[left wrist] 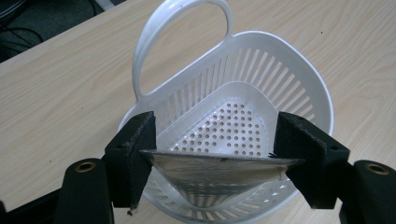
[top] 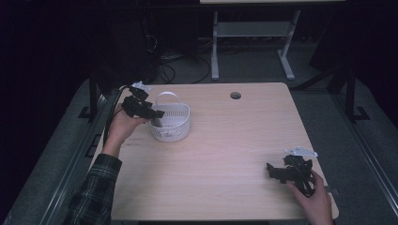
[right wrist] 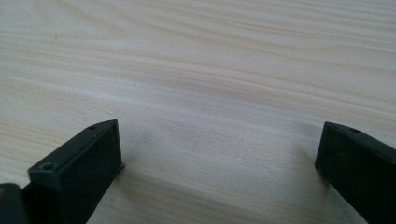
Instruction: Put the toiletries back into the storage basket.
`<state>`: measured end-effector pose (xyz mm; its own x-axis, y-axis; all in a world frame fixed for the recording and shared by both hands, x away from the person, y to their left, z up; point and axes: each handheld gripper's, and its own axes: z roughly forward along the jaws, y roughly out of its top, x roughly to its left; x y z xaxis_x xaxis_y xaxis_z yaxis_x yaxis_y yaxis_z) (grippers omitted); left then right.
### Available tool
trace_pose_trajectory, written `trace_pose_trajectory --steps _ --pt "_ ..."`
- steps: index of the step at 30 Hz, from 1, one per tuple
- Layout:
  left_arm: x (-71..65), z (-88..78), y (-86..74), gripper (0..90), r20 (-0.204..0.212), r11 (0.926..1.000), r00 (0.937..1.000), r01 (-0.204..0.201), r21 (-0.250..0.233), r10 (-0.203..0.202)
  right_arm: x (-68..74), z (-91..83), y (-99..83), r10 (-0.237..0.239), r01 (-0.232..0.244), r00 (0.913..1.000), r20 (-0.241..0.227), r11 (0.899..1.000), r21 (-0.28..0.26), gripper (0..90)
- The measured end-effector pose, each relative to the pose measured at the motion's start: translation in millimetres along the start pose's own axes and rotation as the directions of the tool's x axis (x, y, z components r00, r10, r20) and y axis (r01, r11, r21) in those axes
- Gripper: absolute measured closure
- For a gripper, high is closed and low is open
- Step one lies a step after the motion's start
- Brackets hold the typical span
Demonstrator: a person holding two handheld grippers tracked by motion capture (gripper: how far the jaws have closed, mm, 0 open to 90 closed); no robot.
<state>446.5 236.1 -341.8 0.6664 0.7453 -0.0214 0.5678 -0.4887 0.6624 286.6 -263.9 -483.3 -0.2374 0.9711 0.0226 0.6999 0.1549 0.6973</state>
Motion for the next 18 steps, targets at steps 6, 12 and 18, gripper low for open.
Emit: trace_pose_trajectory --steps 6,12,18 --pt "-0.5 6.2 -3.2 29.7 -0.003 0.9999 1.0 -0.005 0.012 0.005 0.0 0.0 0.0 0.0 0.0 1.0 0.0 1.0 0.0 0.0" --pt "-1.7 7.3 -4.0 29.6 -0.003 1.0 1.0 -0.005 0.006 0.005 0.0 0.0 0.0 0.0 0.0 1.0 0.0 1.0 0.0 0.0" --pt "-4.0 8.7 -3.2 29.6 -0.005 0.9999 0.9999 -0.012 -0.001 0.012 0.0 0.0 0.0 0.0 0.0 1.0 0.0 1.0 0.0 0.0"
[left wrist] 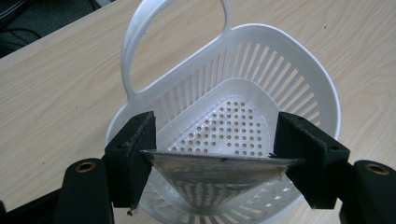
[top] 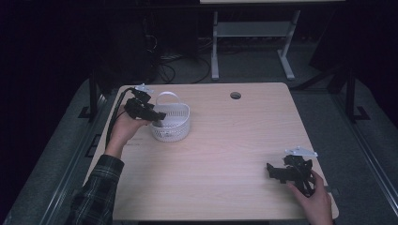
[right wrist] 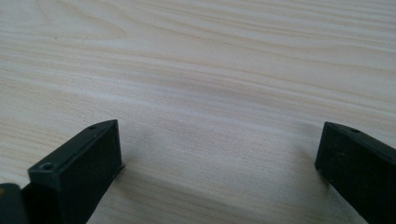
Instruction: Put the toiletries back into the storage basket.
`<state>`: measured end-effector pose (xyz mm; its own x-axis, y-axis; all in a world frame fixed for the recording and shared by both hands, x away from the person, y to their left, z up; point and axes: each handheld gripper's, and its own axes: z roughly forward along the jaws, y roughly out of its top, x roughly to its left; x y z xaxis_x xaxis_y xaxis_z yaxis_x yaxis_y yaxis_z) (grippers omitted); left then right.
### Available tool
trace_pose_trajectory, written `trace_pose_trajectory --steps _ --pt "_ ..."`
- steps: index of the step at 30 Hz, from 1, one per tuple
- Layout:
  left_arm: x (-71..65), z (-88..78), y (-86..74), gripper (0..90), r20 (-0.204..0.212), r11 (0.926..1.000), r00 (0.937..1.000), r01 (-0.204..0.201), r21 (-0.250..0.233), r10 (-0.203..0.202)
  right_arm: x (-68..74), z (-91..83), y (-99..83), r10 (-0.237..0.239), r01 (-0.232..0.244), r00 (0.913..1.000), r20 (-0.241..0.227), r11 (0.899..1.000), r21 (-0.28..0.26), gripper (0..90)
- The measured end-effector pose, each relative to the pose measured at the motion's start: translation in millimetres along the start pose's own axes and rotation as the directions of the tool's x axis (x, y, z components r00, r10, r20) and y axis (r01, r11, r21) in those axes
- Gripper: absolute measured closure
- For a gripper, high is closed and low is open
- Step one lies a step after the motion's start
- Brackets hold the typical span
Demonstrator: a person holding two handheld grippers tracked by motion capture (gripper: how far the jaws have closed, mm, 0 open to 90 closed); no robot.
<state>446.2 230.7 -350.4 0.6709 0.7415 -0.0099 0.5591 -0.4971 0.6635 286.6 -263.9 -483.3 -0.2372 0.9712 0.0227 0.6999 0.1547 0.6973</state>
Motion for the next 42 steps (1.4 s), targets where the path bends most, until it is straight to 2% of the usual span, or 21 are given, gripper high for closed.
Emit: trace_pose_trajectory --steps 7,10,12,17,28,42 --pt "0.6 0.2 -0.7 28.8 0.003 1.0 1.0 -0.003 -0.007 0.003 0.0 0.0 0.0 0.0 0.0 1.0 0.0 1.0 0.0 0.0" --pt "1.2 -0.4 -0.7 25.5 0.003 1.0 1.0 0.002 -0.009 -0.002 0.0 0.0 0.0 0.0 0.0 1.0 0.0 1.0 0.0 0.0" --pt "1.3 -1.1 -0.8 19.6 0.002 0.9999 1.0 -0.001 -0.011 0.001 0.0 0.0 0.0 0.0 0.0 1.0 0.0 1.0 0.0 0.0" --pt "1.3 -4.0 -1.4 16.6 0.0 0.9998 1.0 -0.006 -0.02 0.006 0.0 0.0 0.0 0.0 0.0 1.0 0.0 1.0 0.0 0.0" --pt "4.2 -17.6 -5.8 16.4 -0.012 0.9992 0.9999 -0.007 -0.04 0.006 0.0 0.0 0.0 0.0 0.0 1.0 0.0 1.0 0.0 0.0" --pt "3.1 -37.1 -26.3 16.2 -0.027 0.9974 0.9996 -0.008 -0.071 0.006 0.0 0.0 0.0 0.0 0.0 1.0 0.0 1.0 0.0 0.0"
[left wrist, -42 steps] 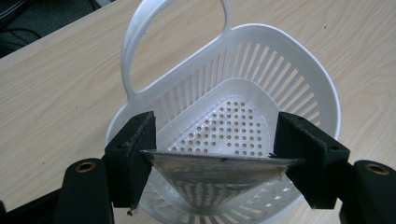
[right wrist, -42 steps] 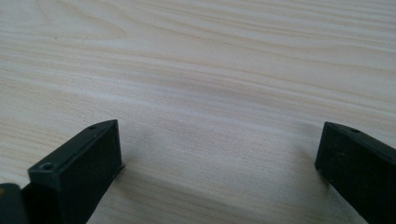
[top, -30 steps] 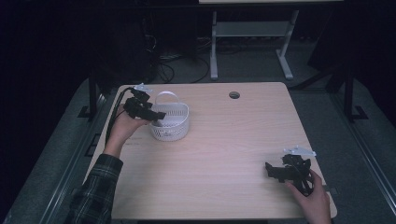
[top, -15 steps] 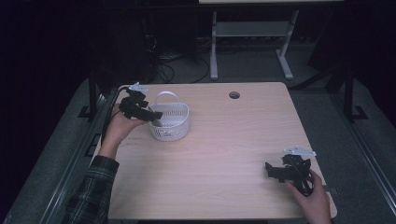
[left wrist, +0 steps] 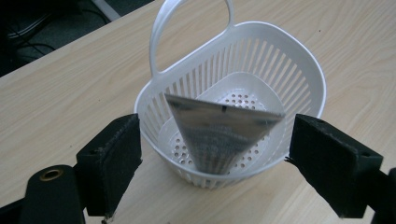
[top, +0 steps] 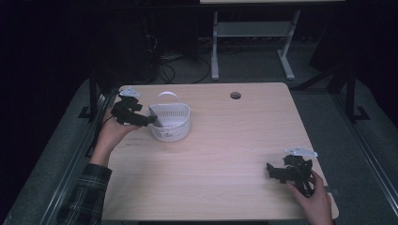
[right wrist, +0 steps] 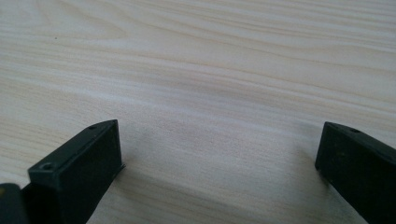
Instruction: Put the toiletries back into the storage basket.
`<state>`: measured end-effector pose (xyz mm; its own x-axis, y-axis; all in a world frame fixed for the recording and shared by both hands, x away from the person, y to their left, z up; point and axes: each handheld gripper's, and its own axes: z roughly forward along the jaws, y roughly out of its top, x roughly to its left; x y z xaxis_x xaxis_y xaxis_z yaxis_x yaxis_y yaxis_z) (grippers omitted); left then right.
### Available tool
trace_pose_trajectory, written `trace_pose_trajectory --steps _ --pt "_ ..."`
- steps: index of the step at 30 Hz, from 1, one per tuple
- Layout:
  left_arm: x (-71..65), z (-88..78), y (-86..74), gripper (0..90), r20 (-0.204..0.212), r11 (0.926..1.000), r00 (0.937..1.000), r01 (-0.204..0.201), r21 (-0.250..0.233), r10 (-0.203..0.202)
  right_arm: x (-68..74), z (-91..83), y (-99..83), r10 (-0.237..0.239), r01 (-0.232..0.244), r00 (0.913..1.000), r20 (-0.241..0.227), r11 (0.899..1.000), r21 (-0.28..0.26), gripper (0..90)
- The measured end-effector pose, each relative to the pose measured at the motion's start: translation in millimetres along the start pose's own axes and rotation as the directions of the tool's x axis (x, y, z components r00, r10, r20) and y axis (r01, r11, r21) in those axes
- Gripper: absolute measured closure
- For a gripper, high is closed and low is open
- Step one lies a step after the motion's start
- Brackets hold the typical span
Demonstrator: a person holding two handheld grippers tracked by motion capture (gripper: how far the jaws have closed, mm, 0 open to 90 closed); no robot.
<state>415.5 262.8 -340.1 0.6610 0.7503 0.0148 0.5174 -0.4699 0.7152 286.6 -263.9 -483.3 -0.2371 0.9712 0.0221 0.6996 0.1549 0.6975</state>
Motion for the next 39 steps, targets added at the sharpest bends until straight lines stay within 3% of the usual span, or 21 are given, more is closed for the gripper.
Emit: trace_pose_trajectory --steps 14,26,39 --pt "-8.9 -18.0 -29.1 16.3 -0.017 1.0 0.9998 -0.005 -0.002 0.005 -0.1 -0.1 0.0 -0.001 0.001 1.0 0.0 1.0 0.001 0.0" --pt "-27.7 -23.1 -69.6 16.3 -0.006 1.0 1.0 -0.001 0.005 0.001 0.0 0.0 0.0 0.0 0.0 1.0 0.0 1.0 0.0 0.0" --pt "-47.9 -24.9 -112.6 16.5 -0.031 0.9998 0.9995 0.005 -0.018 -0.005 0.0 0.0 0.0 0.0 0.0 1.0 0.0 1.0 0.0 0.0"
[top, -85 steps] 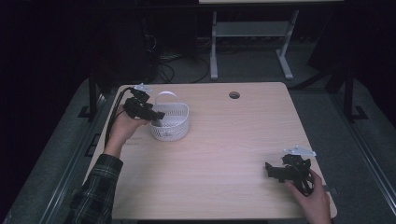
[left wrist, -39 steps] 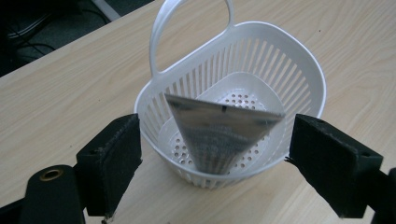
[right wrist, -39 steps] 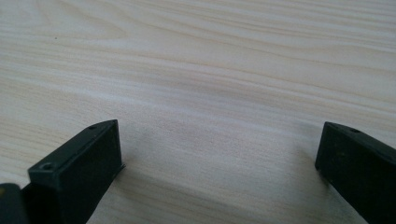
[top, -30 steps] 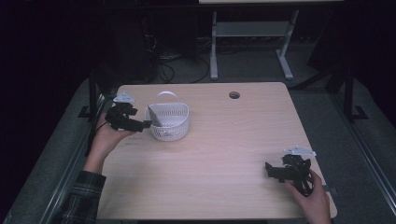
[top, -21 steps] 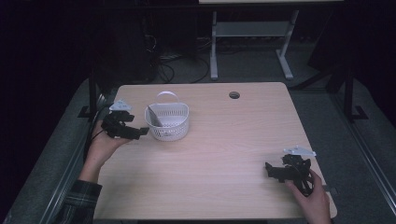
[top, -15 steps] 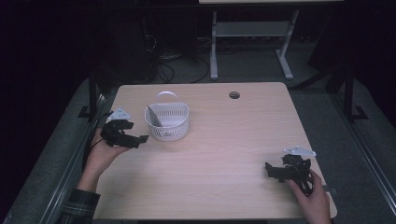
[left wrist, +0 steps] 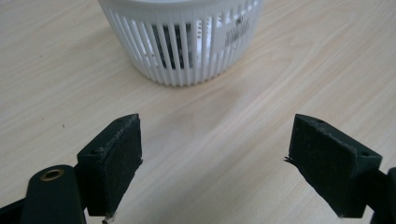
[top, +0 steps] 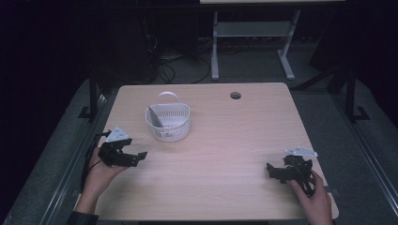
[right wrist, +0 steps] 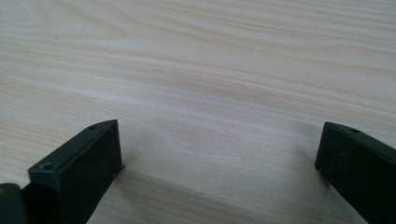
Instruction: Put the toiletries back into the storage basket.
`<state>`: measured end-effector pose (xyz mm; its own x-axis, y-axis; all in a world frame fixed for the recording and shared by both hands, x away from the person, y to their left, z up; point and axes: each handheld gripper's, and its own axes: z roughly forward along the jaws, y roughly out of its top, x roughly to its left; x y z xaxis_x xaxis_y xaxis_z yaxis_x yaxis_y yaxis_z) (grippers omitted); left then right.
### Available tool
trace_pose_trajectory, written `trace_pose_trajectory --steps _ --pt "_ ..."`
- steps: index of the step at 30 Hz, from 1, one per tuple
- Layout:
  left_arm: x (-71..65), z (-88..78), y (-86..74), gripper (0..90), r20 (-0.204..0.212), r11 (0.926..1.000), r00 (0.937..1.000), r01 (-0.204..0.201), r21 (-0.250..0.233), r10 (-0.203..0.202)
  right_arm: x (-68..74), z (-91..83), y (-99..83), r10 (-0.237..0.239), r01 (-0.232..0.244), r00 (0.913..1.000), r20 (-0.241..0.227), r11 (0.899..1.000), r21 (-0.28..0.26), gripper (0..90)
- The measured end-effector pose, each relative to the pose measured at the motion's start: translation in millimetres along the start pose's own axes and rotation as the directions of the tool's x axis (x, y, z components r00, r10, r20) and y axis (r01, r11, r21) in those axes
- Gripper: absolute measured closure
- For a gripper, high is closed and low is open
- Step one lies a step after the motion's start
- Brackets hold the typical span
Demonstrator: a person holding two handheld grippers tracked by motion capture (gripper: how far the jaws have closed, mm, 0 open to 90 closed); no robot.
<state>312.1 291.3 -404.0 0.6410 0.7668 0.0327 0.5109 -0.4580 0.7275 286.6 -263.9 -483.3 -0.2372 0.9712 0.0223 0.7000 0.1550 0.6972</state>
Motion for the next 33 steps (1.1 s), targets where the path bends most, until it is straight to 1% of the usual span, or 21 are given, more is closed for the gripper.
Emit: trace_pose_trajectory --steps 1,2,3,5,6,7,8,9,12,13,14,15,16,19,21,22,24,27,28,29,33 --pt "-1.4 0.4 -4.0 16.6 -0.001 1.0 1.0 0.004 -0.004 -0.004 0.0 0.0 0.0 0.0 0.0 1.0 0.0 1.0 0.0 0.0" --pt "-4.1 1.0 -12.3 16.6 -0.003 1.0 1.0 0.007 -0.005 -0.007 0.0 0.0 0.0 0.0 0.0 1.0 0.0 1.0 -0.001 0.0" --pt "-4.1 1.0 -12.3 16.5 -0.003 1.0 1.0 0.007 -0.005 -0.007 0.0 0.0 0.0 0.0 0.0 1.0 0.0 1.0 -0.001 0.0" --pt "-6.7 1.9 -20.4 16.5 0.0 0.9999 0.9999 0.011 -0.002 -0.011 0.0 0.0 0.0 0.0 0.0 1.0 0.0 1.0 0.0 0.0" --pt "-9.2 2.3 -28.1 16.5 -0.007 1.0 0.9999 0.008 -0.002 -0.008 0.0 0.0 0.0 0.0 0.0 1.0 0.0 1.0 0.0 0.0" --pt "-10.3 3.1 -31.9 16.5 -0.006 0.9999 0.9999 0.014 -0.005 -0.014 0.0 0.0 0.0 0.0 0.0 1.0 0.0 1.0 0.0 0.0" --pt "-11.1 3.2 -35.2 16.5 -0.008 0.9999 0.9998 0.015 -0.003 -0.015 0.0 0.0 0.0 0.0 0.0 1.0 0.0 1.0 0.0 0.0" --pt "-11.1 3.2 -35.2 16.5 -0.008 0.9999 0.9998 0.015 -0.003 -0.015 0.0 0.0 0.0 0.0 0.0 1.0 0.0 1.0 0.0 0.0" --pt "-15.4 4.2 -47.8 16.5 -0.009 0.9995 0.9996 0.028 -0.012 -0.028 0.0 0.0 0.0 0.0 0.0 1.0 0.0 1.0 0.0 0.0" --pt "-15.4 4.2 -47.8 16.6 -0.009 0.9995 0.9996 0.028 -0.012 -0.028 0.0 0.0 0.0 0.0 0.0 1.0 0.0 1.0 0.0 0.0" --pt "-17.2 6.0 -53.9 16.5 -0.009 0.9994 0.9994 0.033 -0.002 -0.033 0.0 0.0 0.0 0.0 0.0 1.0 0.0 1.0 0.0 0.0" --pt "-17.2 6.0 -53.9 16.5 -0.009 0.9994 0.9994 0.033 -0.002 -0.033 0.0 0.0 0.0 0.0 0.0 1.0 0.0 1.0 0.0 0.0" --pt "-19.1 9.0 -59.8 16.5 -0.005 0.9991 0.9992 0.041 0.013 -0.041 0.0 0.0 0.0 0.0 0.0 1.0 0.0 1.0 0.0 0.0" --pt "-22.6 12.9 -67.9 16.5 -0.005 0.9984 0.9989 0.046 0.035 -0.046 0.0 0.0 0.0 0.0 0.0 1.0 0.0 1.0 0.0 0.0" --pt "-23.3 13.7 -70.3 16.5 -0.005 0.9981 0.9989 0.047 0.038 -0.047 0.0 0.0 0.0 0.0 0.0 1.0 0.0 1.0 0.0 0.0" --pt "-24.5 14.3 -74.5 16.5 -0.004 0.9975 0.9983 0.059 0.039 -0.058 0.0 0.0 0.0 0.0 0.0 1.0 0.0 1.0 0.0 0.0" --pt "-25.6 14.3 -77.8 16.4 -0.008 0.9981 0.9984 0.057 0.026 -0.056 0.1 0.0 0.0 0.002 -0.002 1.0 0.0 1.0 0.0 0.0" --pt "-26.5 14.3 -79.9 16.4 -0.017 0.9985 0.9985 0.052 0.014 -0.052 0.1 0.0 0.0 0.001 -0.001 1.0 0.0 1.0 0.0 0.0" --pt "-26.1 14.7 -81.4 15.2 -0.02 0.9988 0.9987 0.048 0.006 -0.048 0.1 0.0 0.0 0.001 -0.001 1.0 0.0 1.0 0.0 0.0" --pt "-26.1 14.7 -81.9 14.0 -0.02 0.9986 0.9985 0.052 0.001 -0.052 0.1 0.0 0.0 0.002 -0.002 1.0 0.0 1.0 0.0 0.0" --pt "-26.1 14.8 -81.9 13.9 -0.021 0.9987 0.9984 0.052 0.002 -0.052 0.1 0.0 0.0 0.002 -0.002 1.0 0.0 1.0 -0.001 0.0"
